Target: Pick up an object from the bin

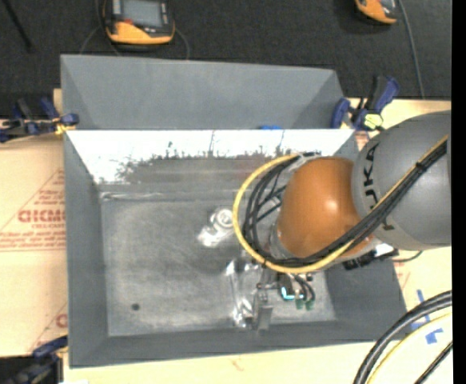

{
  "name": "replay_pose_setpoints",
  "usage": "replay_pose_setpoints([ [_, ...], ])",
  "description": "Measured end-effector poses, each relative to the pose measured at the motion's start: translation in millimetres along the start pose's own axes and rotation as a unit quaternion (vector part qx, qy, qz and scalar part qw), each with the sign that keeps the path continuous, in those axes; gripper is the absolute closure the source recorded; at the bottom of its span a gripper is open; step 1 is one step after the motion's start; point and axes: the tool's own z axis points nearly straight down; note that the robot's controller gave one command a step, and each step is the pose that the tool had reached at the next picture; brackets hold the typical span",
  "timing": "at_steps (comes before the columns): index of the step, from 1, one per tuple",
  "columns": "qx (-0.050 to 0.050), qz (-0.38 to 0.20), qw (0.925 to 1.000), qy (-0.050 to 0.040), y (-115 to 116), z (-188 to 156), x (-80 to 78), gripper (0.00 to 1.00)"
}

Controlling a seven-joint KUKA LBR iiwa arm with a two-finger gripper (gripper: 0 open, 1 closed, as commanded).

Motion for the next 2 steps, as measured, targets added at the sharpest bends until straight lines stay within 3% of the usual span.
replay_pose_setpoints([
  [1,0.001,-0.15,0.9886,-0.0106,-67.9,45.1,-51.1,0.0],
  [2,0.002,-0.134,0.9909,-0.0069,-101.3,62.7,-84.0,0.0],
])
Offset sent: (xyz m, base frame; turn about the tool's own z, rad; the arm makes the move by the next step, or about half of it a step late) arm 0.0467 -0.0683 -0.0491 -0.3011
